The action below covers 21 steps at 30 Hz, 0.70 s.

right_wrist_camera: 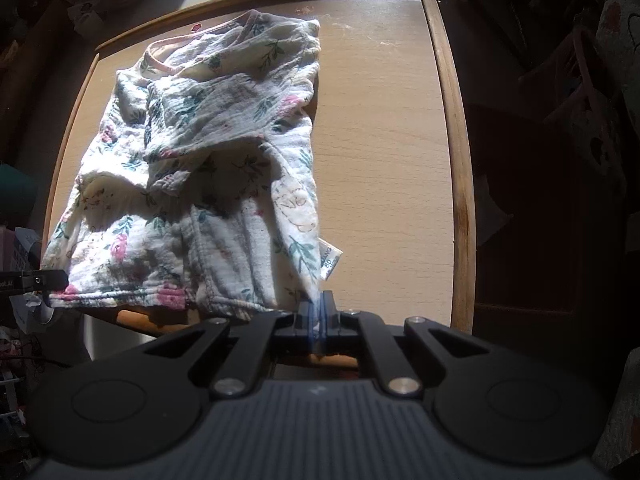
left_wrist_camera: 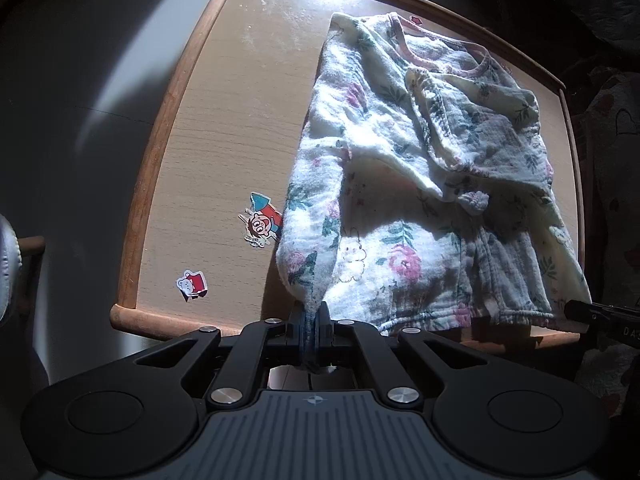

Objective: Fold clothes
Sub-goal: 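Grasp the shirt bottom edge with the left gripper while the right gripper closes on it, then lift the bottom edge with both grippers and fold it toward the collar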

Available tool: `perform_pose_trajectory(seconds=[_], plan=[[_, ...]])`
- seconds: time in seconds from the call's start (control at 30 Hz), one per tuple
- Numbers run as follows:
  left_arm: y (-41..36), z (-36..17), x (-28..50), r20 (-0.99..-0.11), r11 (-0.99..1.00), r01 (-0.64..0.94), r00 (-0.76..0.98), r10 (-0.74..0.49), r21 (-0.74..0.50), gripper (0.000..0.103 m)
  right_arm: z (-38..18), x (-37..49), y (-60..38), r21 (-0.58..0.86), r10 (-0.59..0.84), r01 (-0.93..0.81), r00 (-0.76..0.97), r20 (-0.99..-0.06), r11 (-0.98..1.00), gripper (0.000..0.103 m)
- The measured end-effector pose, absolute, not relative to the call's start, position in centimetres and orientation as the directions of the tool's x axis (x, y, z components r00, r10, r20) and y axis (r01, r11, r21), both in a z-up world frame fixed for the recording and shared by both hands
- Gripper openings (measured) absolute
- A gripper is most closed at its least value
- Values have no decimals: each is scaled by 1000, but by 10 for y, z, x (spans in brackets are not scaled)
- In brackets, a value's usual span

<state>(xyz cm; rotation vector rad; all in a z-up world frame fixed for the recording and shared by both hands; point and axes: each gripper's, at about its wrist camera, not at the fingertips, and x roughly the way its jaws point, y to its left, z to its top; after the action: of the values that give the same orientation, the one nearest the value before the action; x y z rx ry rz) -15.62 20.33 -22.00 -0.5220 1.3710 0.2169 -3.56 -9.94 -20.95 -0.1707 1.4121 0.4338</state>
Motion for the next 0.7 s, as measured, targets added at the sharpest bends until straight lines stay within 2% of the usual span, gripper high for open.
perform_pose_trajectory(seconds=[0.27, 0.7], plan=[[216, -203, -133, -951, 829, -480, 244, -189, -288, 4, -201, -13, -96, 203, 226, -278, 51, -973, 939, 4], [246, -154, -41, -890, 775, -514, 435, -133, -367, 4, -168, 64, -59, 264, 302, -228, 153, -941, 937, 4]])
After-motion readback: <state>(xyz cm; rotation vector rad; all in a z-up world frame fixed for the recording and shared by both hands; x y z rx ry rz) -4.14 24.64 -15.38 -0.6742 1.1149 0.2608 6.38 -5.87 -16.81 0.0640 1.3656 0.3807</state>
